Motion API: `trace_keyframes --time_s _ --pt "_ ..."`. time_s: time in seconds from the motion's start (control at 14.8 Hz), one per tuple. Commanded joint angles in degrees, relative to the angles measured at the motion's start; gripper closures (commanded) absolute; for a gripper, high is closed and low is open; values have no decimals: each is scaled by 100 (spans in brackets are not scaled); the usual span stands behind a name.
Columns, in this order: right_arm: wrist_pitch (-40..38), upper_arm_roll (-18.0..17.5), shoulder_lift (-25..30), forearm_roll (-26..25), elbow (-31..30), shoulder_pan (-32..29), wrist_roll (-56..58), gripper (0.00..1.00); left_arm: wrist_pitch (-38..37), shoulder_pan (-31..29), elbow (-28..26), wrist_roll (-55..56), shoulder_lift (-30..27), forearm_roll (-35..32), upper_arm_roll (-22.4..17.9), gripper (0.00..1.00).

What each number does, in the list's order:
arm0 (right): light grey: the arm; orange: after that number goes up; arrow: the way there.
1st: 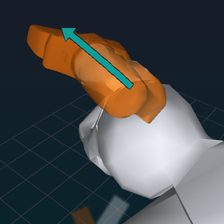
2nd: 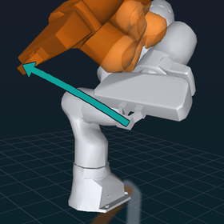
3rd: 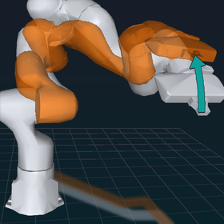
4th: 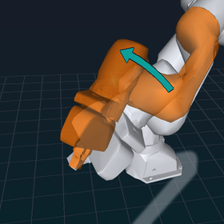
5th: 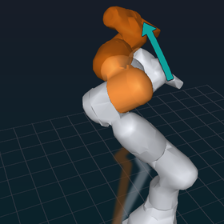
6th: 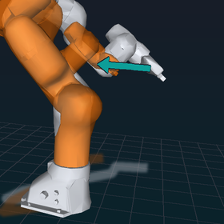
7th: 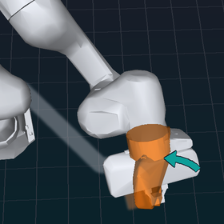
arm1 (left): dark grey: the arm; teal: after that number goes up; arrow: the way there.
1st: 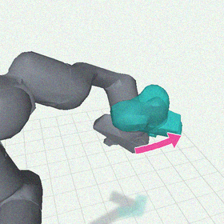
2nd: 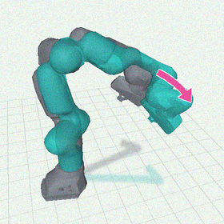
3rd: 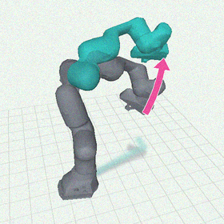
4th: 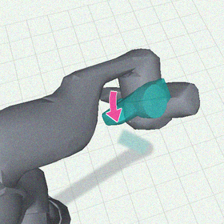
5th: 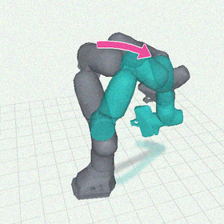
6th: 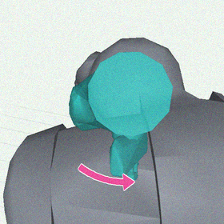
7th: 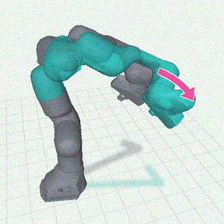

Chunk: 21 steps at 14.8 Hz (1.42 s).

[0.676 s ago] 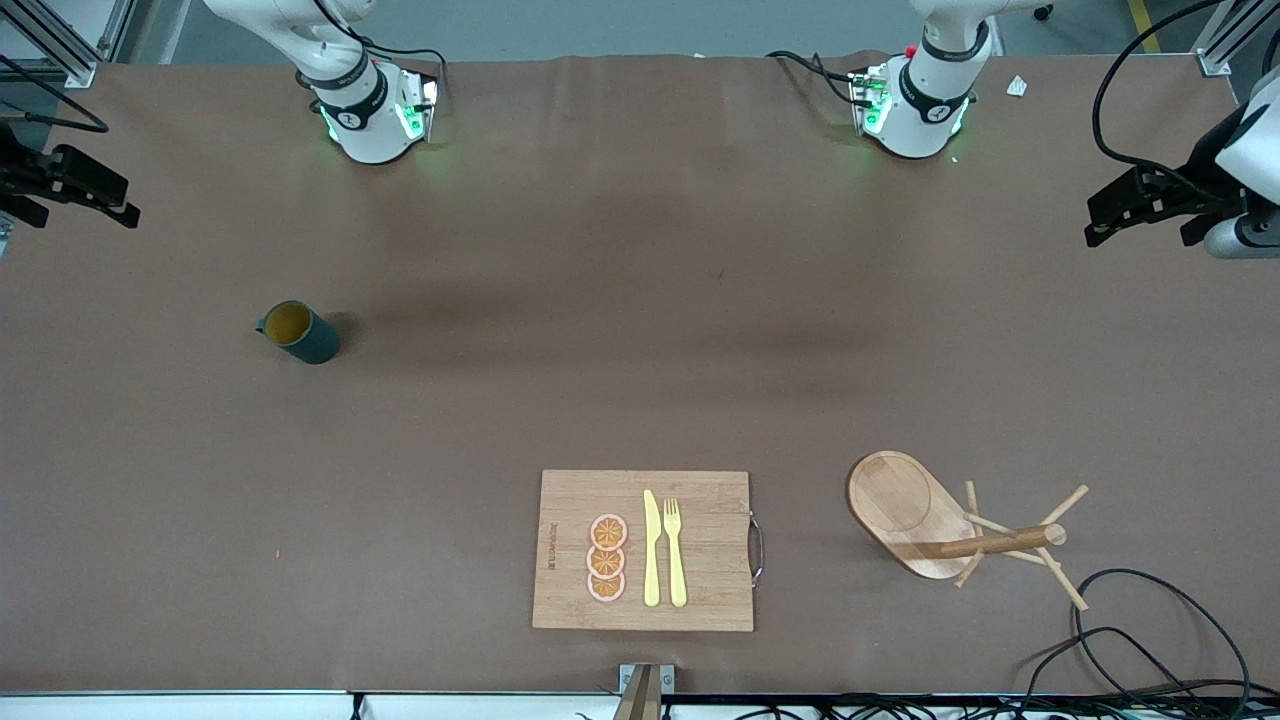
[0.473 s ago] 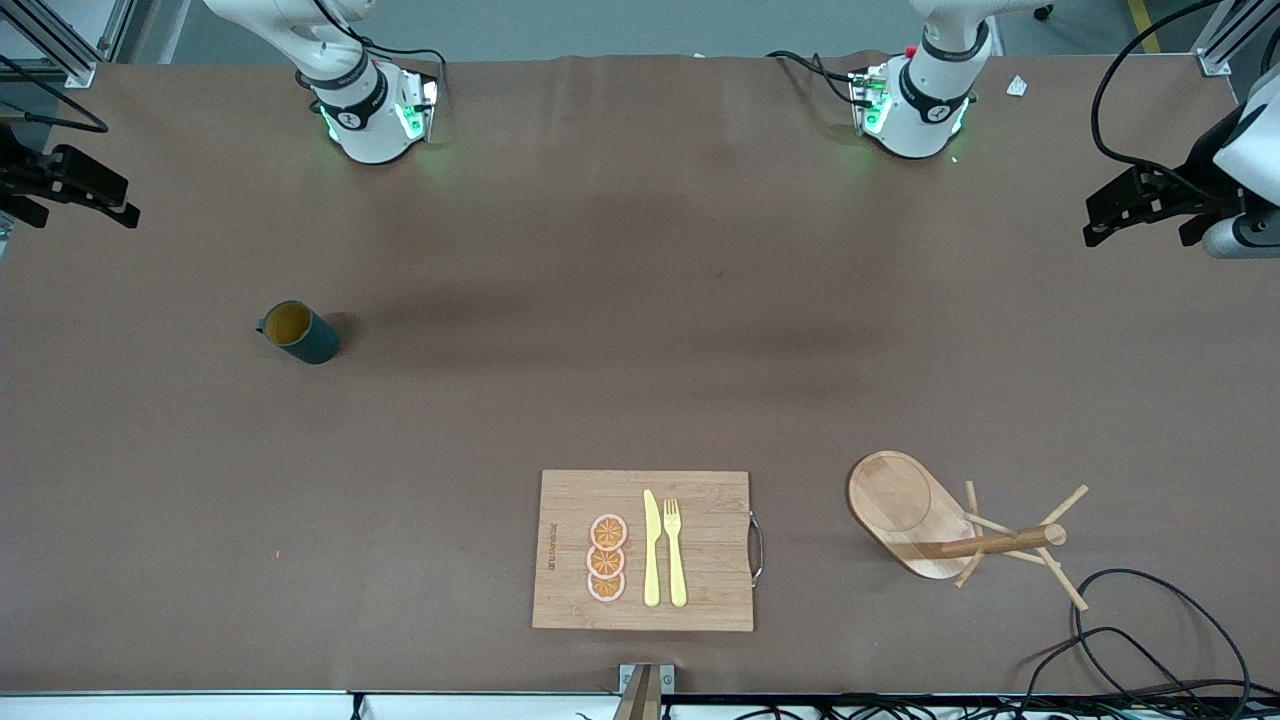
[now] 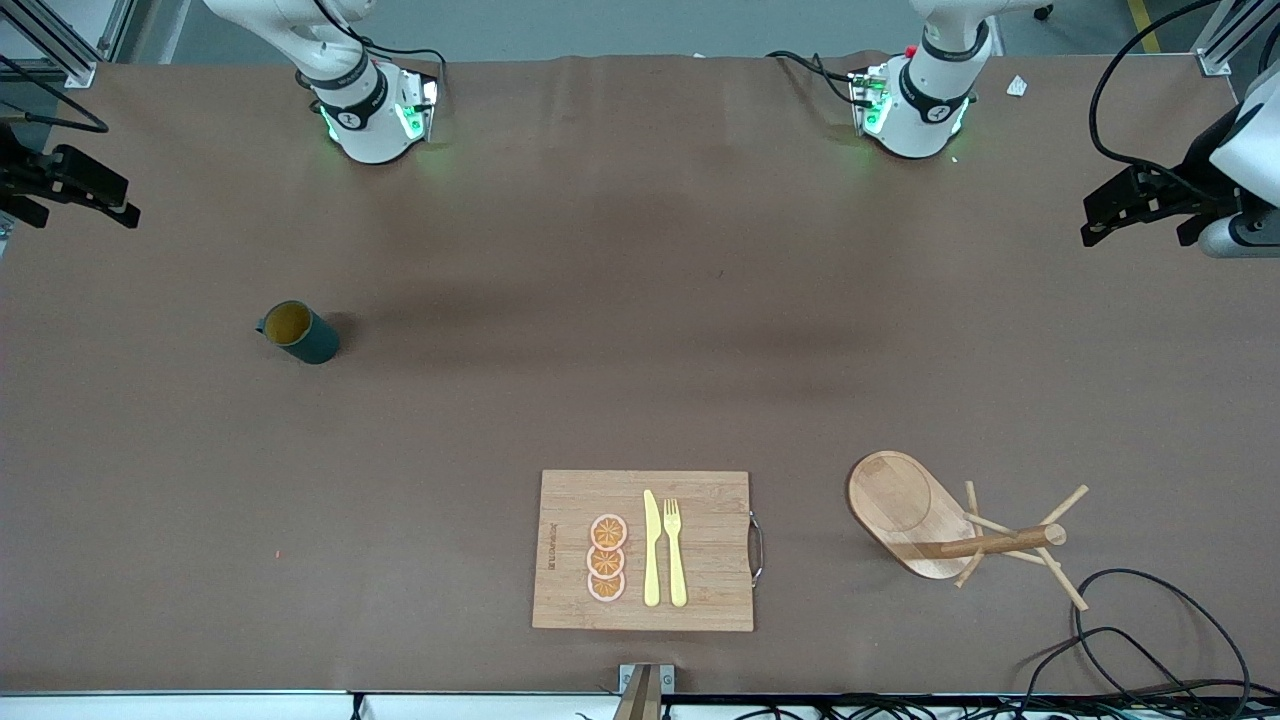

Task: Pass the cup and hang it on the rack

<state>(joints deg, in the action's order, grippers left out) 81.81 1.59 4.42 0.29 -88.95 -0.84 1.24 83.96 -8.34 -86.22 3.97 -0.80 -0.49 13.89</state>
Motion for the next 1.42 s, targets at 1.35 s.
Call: trace_keyframes --time_s 1.35 --pt "-16 -18 94 121 -79 -56 -19 0 155 -54 106 -37 45 -65 -62 0"
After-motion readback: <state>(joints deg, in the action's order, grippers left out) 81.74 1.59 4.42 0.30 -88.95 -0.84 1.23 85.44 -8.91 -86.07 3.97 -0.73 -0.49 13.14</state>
